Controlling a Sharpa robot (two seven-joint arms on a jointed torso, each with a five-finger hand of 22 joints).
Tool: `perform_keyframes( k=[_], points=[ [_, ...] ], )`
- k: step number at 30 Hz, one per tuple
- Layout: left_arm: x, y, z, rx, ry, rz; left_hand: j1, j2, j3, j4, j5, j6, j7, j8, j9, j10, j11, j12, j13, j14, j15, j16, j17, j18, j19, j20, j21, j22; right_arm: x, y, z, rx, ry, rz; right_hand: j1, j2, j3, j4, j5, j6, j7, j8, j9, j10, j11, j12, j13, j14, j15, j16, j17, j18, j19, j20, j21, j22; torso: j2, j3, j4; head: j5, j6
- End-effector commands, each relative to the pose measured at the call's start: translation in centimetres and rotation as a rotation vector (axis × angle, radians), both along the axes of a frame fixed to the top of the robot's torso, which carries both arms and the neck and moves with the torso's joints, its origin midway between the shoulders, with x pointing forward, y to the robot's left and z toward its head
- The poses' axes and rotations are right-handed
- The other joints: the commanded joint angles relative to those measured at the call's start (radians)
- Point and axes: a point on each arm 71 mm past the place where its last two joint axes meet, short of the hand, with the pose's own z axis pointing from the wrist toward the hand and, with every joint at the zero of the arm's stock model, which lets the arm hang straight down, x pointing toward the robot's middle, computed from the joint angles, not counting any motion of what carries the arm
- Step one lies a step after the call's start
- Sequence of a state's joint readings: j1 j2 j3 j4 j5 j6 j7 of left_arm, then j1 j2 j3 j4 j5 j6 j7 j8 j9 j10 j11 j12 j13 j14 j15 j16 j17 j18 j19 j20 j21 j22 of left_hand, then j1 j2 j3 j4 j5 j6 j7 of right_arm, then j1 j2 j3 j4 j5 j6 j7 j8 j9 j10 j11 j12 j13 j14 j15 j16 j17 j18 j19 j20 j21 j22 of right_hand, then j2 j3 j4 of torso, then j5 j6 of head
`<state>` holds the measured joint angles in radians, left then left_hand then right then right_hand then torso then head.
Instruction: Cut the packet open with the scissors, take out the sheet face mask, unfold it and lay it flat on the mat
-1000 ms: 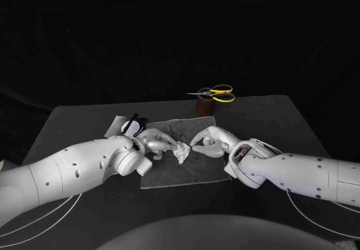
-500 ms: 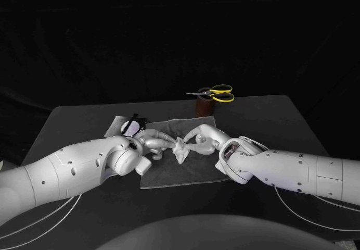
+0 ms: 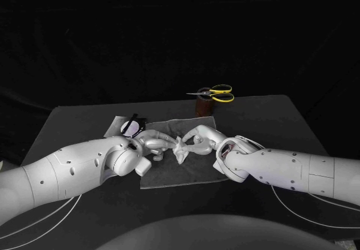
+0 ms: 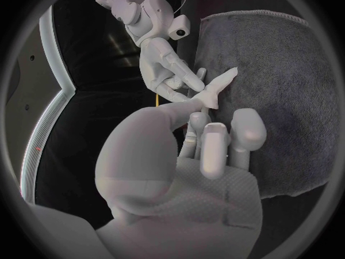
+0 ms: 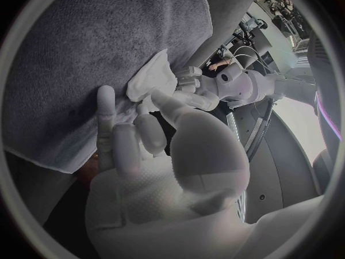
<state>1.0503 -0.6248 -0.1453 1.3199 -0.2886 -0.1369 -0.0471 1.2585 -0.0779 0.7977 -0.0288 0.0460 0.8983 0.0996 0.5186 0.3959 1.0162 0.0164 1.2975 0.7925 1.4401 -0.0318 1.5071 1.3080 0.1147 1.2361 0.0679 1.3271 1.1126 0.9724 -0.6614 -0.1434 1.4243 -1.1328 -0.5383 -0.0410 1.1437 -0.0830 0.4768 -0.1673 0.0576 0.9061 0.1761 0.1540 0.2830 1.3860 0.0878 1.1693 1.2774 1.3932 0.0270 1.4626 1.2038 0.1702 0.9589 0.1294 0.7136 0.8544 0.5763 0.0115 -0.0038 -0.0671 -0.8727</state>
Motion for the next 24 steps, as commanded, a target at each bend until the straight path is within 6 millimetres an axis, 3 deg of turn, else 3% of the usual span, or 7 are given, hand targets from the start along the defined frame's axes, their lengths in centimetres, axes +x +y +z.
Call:
perform_keyframes(
  k=[1,17,24],
  points=[
    [-0.15,-0.31,0.15,-0.026,0.006,-0.025,-0.014,0.001,0.005,0.000,0.002,-0.003,-0.002,0.013,0.125,-0.009,-0.001,0.005,0.001,0.000,-0.005,0.006,0.010,-0.008,-0.007,0.003,0.002,-0.001,0.06,0.17,-0.32,-0.027,0.029,0.014,0.006,-0.004,-0.010,-0.002,-0.005,-0.014,0.002,-0.010,-0.003,-0.010,0.003,-0.008,-0.004,-0.014,0.002,-0.005,-0.008,0.010,-0.001,0.007,-0.007,-0.002,0.000,0.0003,0.0000,0.001,0.000],
    [-0.25,-0.41,0.17,-0.026,0.006,-0.038,-0.017,0.004,0.007,-0.002,0.002,-0.004,-0.003,0.016,0.128,-0.009,-0.001,0.008,0.006,-0.001,-0.005,0.006,0.009,-0.007,-0.009,0.002,0.001,-0.002,0.18,0.65,-0.69,-0.031,0.040,0.020,0.013,0.012,-0.026,0.009,-0.004,0.016,-0.001,0.000,-0.003,-0.013,0.001,0.001,-0.004,-0.012,0.002,0.002,0.002,0.012,0.001,0.009,-0.016,-0.006,0.000,0.0001,-0.0001,0.001,0.000],
    [-0.26,-0.32,0.16,-0.024,0.007,-0.040,-0.018,0.005,0.007,-0.002,0.002,-0.004,-0.003,0.016,0.129,-0.007,-0.001,0.010,0.009,-0.001,-0.006,0.007,0.009,-0.008,-0.008,0.002,0.002,0.000,0.32,0.29,-0.78,-0.008,0.055,0.000,0.004,0.009,-0.043,0.020,-0.005,0.004,0.002,-0.010,-0.009,-0.016,0.003,0.002,-0.007,-0.015,0.004,0.002,-0.003,0.012,0.003,0.010,-0.020,-0.008,0.000,0.0001,-0.0002,0.003,0.000]
  ],
)
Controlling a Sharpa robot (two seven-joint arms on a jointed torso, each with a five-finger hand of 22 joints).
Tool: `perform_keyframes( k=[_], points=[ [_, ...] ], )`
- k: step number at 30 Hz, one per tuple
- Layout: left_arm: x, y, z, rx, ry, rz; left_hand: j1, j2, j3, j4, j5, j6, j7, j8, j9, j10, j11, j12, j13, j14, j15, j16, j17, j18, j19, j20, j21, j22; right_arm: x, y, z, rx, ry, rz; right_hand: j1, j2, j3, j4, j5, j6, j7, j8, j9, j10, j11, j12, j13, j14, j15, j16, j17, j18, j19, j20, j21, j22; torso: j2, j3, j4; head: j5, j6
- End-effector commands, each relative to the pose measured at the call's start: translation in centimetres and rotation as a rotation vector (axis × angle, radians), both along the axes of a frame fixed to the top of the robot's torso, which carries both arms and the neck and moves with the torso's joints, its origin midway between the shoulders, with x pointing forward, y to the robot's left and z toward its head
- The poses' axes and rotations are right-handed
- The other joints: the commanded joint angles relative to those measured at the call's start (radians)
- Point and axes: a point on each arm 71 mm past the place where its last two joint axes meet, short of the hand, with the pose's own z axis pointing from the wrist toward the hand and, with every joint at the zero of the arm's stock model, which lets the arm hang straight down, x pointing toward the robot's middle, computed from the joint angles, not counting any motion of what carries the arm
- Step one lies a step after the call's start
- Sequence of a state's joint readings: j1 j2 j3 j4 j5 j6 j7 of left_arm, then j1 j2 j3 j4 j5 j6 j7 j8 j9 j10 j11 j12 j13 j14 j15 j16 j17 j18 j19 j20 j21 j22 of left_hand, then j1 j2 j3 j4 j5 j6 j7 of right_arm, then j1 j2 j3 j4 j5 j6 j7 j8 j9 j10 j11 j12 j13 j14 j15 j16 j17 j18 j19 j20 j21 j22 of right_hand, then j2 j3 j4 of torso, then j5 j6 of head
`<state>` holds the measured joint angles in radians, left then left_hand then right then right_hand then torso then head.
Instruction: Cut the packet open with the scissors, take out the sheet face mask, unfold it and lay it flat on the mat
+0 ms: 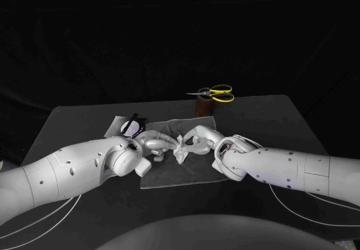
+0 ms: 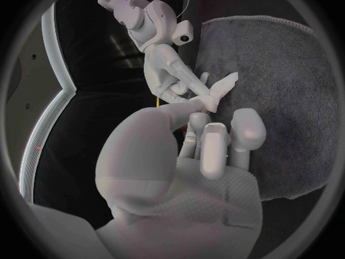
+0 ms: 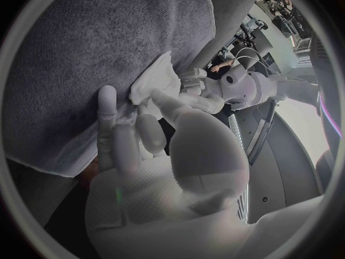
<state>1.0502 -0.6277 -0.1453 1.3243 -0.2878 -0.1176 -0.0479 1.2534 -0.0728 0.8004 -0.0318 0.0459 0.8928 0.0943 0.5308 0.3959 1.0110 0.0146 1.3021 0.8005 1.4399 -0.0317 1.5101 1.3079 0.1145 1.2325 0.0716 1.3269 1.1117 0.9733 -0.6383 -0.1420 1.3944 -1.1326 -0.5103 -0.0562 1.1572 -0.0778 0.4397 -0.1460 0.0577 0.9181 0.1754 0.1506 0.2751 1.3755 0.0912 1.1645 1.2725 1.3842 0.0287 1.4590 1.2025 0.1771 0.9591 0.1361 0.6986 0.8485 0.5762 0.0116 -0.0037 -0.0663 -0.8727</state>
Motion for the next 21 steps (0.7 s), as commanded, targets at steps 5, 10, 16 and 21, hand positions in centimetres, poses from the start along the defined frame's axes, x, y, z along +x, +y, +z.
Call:
perform_keyframes(
  k=[5,10,16,21],
  points=[
    [-0.08,-0.14,0.12,-0.012,-0.001,-0.022,-0.014,0.000,0.005,0.001,0.002,0.001,0.002,0.005,0.130,-0.002,0.000,0.007,0.003,-0.001,-0.006,0.004,0.009,-0.008,-0.004,-0.002,0.003,0.001,-0.17,-0.19,-0.43,0.061,0.064,-0.008,0.005,0.025,-0.005,0.003,-0.004,0.018,-0.003,0.005,0.001,0.004,-0.004,0.028,0.011,0.005,0.000,0.014,0.020,0.005,0.005,0.003,-0.007,-0.003,0.000,0.0006,-0.0007,0.003,0.000],
    [-0.08,-0.08,0.11,-0.009,-0.003,-0.022,-0.014,0.001,0.005,0.000,0.002,0.001,0.002,0.006,0.131,-0.003,0.000,0.007,0.003,-0.002,-0.006,0.004,0.009,-0.008,-0.004,-0.002,0.003,0.001,-0.25,-0.21,-0.52,0.126,0.115,-0.012,0.009,0.038,-0.004,0.007,-0.006,0.037,-0.008,0.013,0.002,0.008,-0.008,0.038,0.016,0.010,-0.003,0.020,0.030,0.006,0.006,0.001,-0.008,-0.002,0.000,0.0005,-0.0005,0.003,0.000],
    [-0.06,-0.05,0.10,-0.006,-0.003,-0.022,-0.015,0.002,0.005,0.000,0.002,0.001,0.002,0.006,0.132,-0.003,0.000,0.008,0.003,-0.002,-0.006,0.004,0.009,-0.008,-0.004,-0.002,0.003,0.001,-0.27,-0.38,-0.56,0.170,0.146,-0.020,0.017,0.049,0.000,0.008,-0.006,0.049,-0.012,0.017,0.002,0.010,-0.011,0.046,0.020,0.013,-0.005,0.023,0.038,0.006,0.005,-0.001,-0.009,-0.001,0.000,0.0008,-0.0003,0.004,0.000],
    [-0.04,0.02,0.08,-0.002,-0.005,-0.021,-0.016,0.002,0.006,0.000,0.002,0.000,0.002,0.007,0.133,-0.002,0.000,0.009,0.006,-0.002,-0.006,0.004,0.009,-0.008,-0.004,-0.003,0.003,0.002,-0.24,-0.68,-0.61,0.204,0.171,-0.042,0.017,0.053,0.000,0.010,-0.007,0.054,-0.013,0.018,0.002,0.013,-0.012,0.052,0.024,0.016,-0.006,0.026,0.044,0.006,0.006,-0.002,-0.009,0.000,0.000,0.0004,-0.0011,0.005,0.000]
  ],
)
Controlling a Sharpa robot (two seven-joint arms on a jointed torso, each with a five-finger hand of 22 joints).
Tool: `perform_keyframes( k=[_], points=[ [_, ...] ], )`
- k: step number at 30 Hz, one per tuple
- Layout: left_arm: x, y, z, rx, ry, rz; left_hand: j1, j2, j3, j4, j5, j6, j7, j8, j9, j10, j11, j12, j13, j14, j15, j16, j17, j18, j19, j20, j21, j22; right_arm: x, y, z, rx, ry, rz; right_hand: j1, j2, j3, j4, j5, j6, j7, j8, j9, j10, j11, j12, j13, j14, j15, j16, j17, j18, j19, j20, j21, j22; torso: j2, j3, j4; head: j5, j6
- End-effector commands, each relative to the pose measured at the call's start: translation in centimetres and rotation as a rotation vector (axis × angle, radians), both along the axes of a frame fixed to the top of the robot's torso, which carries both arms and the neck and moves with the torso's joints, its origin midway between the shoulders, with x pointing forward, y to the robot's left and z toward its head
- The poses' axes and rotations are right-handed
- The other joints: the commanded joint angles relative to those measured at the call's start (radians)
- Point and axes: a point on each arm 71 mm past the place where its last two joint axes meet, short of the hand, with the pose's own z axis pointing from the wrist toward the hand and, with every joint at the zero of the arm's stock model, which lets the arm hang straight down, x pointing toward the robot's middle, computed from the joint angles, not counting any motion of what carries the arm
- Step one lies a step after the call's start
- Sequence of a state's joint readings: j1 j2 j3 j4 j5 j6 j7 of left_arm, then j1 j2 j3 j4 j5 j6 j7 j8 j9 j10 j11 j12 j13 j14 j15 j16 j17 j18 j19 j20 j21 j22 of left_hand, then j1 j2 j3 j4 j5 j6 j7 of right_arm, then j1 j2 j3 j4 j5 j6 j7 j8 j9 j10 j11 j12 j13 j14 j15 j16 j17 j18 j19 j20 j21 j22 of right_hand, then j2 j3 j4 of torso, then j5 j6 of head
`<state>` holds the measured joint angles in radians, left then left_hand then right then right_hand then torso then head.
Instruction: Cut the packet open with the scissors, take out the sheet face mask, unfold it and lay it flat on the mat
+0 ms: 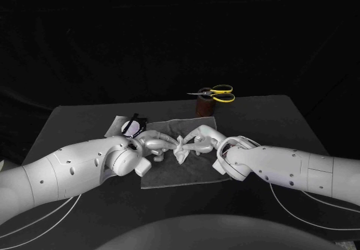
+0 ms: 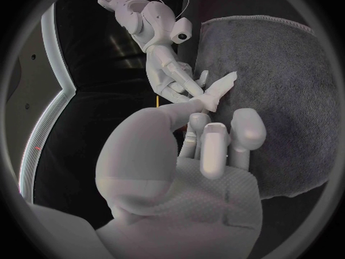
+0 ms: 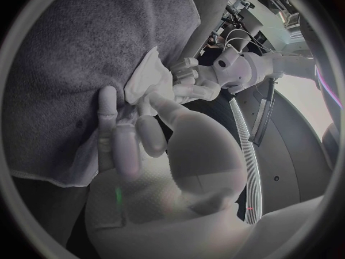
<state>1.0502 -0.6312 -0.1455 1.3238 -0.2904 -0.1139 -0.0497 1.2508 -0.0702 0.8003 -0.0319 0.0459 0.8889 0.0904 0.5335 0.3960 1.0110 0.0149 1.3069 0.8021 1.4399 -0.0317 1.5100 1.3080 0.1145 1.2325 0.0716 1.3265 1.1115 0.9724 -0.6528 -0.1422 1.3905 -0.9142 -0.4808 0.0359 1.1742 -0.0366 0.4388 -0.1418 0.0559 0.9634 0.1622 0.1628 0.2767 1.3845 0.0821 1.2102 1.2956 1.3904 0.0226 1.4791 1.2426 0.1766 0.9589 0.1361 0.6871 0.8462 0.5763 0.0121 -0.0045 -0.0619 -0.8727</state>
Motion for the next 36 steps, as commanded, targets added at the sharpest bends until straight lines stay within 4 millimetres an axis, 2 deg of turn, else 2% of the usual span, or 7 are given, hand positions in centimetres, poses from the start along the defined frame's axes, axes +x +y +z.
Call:
perform_keyframes(
  k=[1,11,19,27,30,34,36],
  points=[
    [0.0,-0.2,0.1,-0.005,-0.006,-0.020,-0.013,0.000,0.006,0.000,0.002,0.004,0.006,0.004,0.133,-0.002,0.000,0.004,0.004,-0.002,-0.006,0.004,0.009,-0.008,-0.004,-0.003,0.004,0.002,-0.3,0.1,-0.3,0.067,0.059,0.001,0.000,0.014,0.001,0.007,-0.006,0.011,-0.001,0.007,0.001,0.005,-0.004,0.009,0.002,0.011,-0.001,0.006,0.006,0.006,0.006,-0.002,0.003,0.002,0.000,-0.0004,-0.0004,0.000,0.000],
    [-0.1,-0.2,0.1,-0.002,-0.004,-0.030,-0.016,0.004,0.007,-0.002,0.002,0.002,0.006,0.008,0.138,-0.004,0.000,0.009,0.008,-0.002,-0.006,0.005,0.009,-0.008,-0.005,-0.003,0.004,0.002,-0.1,-0.2,-0.8,0.135,0.159,-0.052,-0.014,0.010,-0.015,0.019,-0.008,0.018,-0.004,0.009,0.000,0.009,-0.006,0.017,0.007,0.015,-0.003,0.011,0.013,0.006,0.007,-0.005,0.003,0.004,0.000,-0.0007,0.0005,0.000,0.000],
    [-0.2,-0.3,0.1,-0.004,-0.002,-0.042,-0.019,0.006,0.008,-0.003,0.002,0.000,0.006,0.011,0.142,-0.006,0.000,0.012,0.011,-0.002,-0.006,0.005,0.010,-0.008,-0.005,-0.003,0.004,0.002,0.2,-0.2,-1.3,0.123,0.215,-0.042,-0.044,-0.018,-0.069,0.049,-0.008,-0.039,0.013,-0.025,-0.015,0.010,0.008,0.033,0.015,0.013,0.008,0.016,0.018,0.002,0.004,0.000,-0.004,0.003,0.000,-0.0010,0.0013,-0.001,0.000],
    [-0.3,-0.3,0.1,-0.003,-0.003,-0.053,-0.020,0.007,0.009,-0.005,0.002,-0.001,0.005,0.013,0.145,-0.005,0.000,0.014,0.015,-0.002,-0.006,0.006,0.011,-0.008,-0.006,-0.003,0.004,0.002,0.6,-0.1,-1.4,0.099,0.220,-0.034,-0.017,0.002,-0.087,0.055,-0.008,-0.035,0.016,-0.022,-0.015,0.054,0.012,0.123,0.080,0.045,0.012,0.039,0.074,0.004,0.018,0.004,0.004,0.010,0.000,-0.0008,0.0000,0.001,0.000],
    [-0.4,-0.4,0.1,-0.002,-0.003,-0.055,-0.020,0.007,0.009,-0.005,0.002,-0.001,0.005,0.013,0.145,-0.005,0.000,0.014,0.015,-0.002,-0.006,0.006,0.011,-0.008,-0.006,-0.003,0.004,0.002,0.6,0.1,-1.2,0.093,0.215,-0.023,-0.009,0.011,-0.091,0.058,-0.008,-0.012,0.009,-0.011,-0.011,0.077,0.007,0.165,0.112,0.064,0.008,0.049,0.106,0.006,0.029,0.003,0.012,0.016,0.000,-0.0007,0.0007,0.002,0.000],
    [-0.4,-0.3,0.1,-0.001,-0.004,-0.055,-0.020,0.008,0.010,-0.005,0.002,-0.002,0.005,0.014,0.146,-0.005,0.000,0.016,0.017,-0.002,-0.006,0.006,0.011,-0.008,-0.006,-0.004,0.005,0.003,0.6,0.4,-1.0,0.089,0.212,-0.004,0.011,0.041,-0.086,0.062,-0.008,0.064,-0.024,0.027,0.002,0.142,-0.021,0.279,0.204,0.120,-0.015,0.072,0.204,0.008,0.056,-0.015,0.037,0.032,0.000,-0.0010,0.0005,0.003,0.000],
    [-0.4,-0.3,0.1,0.000,-0.004,-0.054,-0.020,0.008,0.010,-0.005,0.002,-0.002,0.005,0.014,0.146,-0.005,0.000,0.016,0.017,-0.002,-0.006,0.006,0.011,-0.008,-0.006,-0.004,0.005,0.003,0.6,0.4,-1.0,0.088,0.212,0.002,0.016,0.051,-0.083,0.063,-0.008,0.084,-0.034,0.037,0.006,0.155,-0.030,0.302,0.224,0.134,-0.022,0.077,0.230,0.008,0.063,-0.020,0.043,0.036,0.000,-0.0011,0.0003,0.002,0.000]
  ],
)
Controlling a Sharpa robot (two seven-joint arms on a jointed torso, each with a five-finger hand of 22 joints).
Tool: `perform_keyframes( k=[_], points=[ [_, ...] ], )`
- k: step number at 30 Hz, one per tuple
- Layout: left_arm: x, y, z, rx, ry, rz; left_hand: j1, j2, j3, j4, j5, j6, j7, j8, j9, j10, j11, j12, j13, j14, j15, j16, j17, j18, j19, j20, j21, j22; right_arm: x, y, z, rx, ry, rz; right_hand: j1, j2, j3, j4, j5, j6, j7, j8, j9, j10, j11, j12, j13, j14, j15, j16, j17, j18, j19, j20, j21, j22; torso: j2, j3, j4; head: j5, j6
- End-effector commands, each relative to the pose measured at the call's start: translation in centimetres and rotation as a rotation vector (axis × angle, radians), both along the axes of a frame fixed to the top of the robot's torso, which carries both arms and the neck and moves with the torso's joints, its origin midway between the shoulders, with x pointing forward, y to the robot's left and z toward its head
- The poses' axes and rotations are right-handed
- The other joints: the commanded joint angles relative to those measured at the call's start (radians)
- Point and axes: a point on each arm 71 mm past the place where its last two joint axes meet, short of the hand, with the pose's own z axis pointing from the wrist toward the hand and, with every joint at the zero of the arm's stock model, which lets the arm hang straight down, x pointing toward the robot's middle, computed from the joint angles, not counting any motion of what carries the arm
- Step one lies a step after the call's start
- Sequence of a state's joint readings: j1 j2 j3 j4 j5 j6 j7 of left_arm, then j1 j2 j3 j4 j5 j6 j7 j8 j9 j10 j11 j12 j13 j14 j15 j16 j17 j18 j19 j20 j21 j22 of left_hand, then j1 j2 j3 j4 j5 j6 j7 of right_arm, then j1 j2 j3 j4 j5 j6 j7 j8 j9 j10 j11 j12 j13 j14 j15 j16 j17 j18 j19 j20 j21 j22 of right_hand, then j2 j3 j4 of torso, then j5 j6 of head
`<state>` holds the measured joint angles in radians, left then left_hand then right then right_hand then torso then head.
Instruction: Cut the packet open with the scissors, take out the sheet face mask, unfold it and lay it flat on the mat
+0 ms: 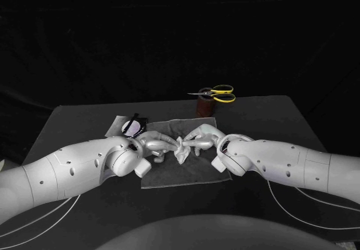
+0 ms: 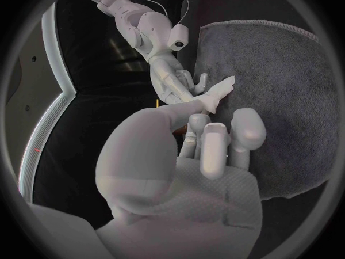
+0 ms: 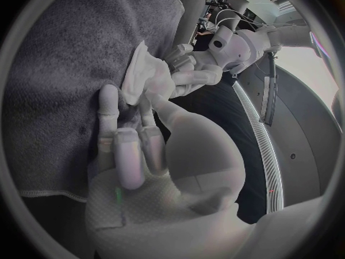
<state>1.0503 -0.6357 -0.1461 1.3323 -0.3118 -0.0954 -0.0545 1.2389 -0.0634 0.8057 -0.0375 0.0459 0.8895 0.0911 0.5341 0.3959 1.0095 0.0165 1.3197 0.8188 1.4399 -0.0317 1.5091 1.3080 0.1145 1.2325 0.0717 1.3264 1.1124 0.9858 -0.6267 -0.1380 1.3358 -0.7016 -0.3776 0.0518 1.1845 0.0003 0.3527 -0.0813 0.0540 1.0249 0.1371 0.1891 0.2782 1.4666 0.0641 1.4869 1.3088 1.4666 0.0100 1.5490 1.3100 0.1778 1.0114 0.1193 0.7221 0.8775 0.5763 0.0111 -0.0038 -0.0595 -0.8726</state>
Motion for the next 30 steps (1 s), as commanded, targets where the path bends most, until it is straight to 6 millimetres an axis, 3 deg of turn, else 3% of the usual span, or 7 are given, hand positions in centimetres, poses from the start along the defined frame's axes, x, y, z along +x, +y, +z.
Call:
perform_keyframes(
  k=[1,6,11,28,30],
  points=[
    [-0.1,-0.2,0.1,-0.007,-0.002,-0.024,-0.009,0.001,0.004,0.000,0.002,-0.002,0.004,0.013,0.146,-0.003,-0.002,0.003,0.001,-0.002,-0.006,0.007,0.011,-0.008,-0.006,-0.004,0.005,0.002,-0.5,0.5,-0.4,-0.015,0.039,0.054,0.007,0.015,0.003,0.003,-0.006,0.027,-0.013,0.014,0.006,0.074,-0.014,0.027,0.213,0.060,-0.013,0.007,0.166,0.007,0.014,-0.007,0.011,0.007,0.000,-0.0003,-0.0004,0.000,0.000],
    [-0.1,-0.2,0.1,-0.006,-0.002,-0.023,-0.009,0.001,0.004,0.000,0.002,-0.003,0.004,0.014,0.148,-0.004,-0.002,0.004,0.001,-0.002,-0.006,0.007,0.011,-0.008,-0.006,-0.004,0.005,0.002,-0.5,0.5,-0.2,-0.004,0.027,0.041,0.027,0.040,0.015,-0.001,-0.006,0.091,-0.050,0.058,0.029,0.102,-0.047,0.080,0.258,0.086,-0.040,0.016,0.220,-0.007,0.074,-0.029,0.095,0.073,0.000,0.0005,-0.0001,-0.001,0.000],
    [-0.1,-0.1,0.1,-0.005,-0.003,-0.020,-0.010,0.002,0.004,0.000,0.002,-0.003,0.004,0.014,0.148,-0.005,-0.002,0.004,0.000,-0.002,-0.006,0.007,0.010,-0.008,-0.006,-0.004,0.005,0.002,-0.2,0.2,0.0,0.018,0.010,-0.005,0.040,0.040,0.023,-0.011,-0.006,0.109,-0.065,0.081,0.045,0.104,-0.061,0.084,0.262,0.093,-0.053,0.018,0.235,-0.013,0.096,-0.042,0.126,0.099,0.000,0.0004,-0.0001,-0.001,0.000],
    [0.2,0.6,0.1,0.014,-0.032,0.013,-0.018,-0.003,0.003,-0.002,0.002,-0.013,0.008,0.018,0.157,-0.017,0.000,0.004,-0.008,-0.001,-0.005,0.008,0.013,-0.007,-0.009,-0.004,0.004,-0.001,-0.1,-0.8,2.6,0.094,-0.037,-0.122,0.051,0.040,0.051,-0.032,-0.006,0.116,-0.075,0.118,0.079,0.104,-0.072,0.084,0.262,0.104,-0.066,0.022,0.260,-0.021,0.121,-0.056,0.165,0.133,0.000,0.0000,-0.0004,-0.005,0.000],
    [0.2,0.6,0.2,0.013,-0.039,0.020,-0.025,-0.009,0.002,-0.001,0.002,-0.021,0.011,0.018,0.161,-0.041,0.002,-0.008,-0.038,-0.005,-0.004,0.007,0.007,-0.006,-0.012,-0.003,0.002,-0.004,-0.1,-0.8,2.9,0.100,-0.035,-0.122,0.051,0.040,0.053,-0.033,-0.006,0.116,-0.076,0.121,0.082,0.104,-0.073,0.084,0.262,0.104,-0.066,0.022,0.259,-0.021,0.122,-0.056,0.167,0.135,0.000,-0.0004,-0.0002,-0.005,0.000]
  ],
)
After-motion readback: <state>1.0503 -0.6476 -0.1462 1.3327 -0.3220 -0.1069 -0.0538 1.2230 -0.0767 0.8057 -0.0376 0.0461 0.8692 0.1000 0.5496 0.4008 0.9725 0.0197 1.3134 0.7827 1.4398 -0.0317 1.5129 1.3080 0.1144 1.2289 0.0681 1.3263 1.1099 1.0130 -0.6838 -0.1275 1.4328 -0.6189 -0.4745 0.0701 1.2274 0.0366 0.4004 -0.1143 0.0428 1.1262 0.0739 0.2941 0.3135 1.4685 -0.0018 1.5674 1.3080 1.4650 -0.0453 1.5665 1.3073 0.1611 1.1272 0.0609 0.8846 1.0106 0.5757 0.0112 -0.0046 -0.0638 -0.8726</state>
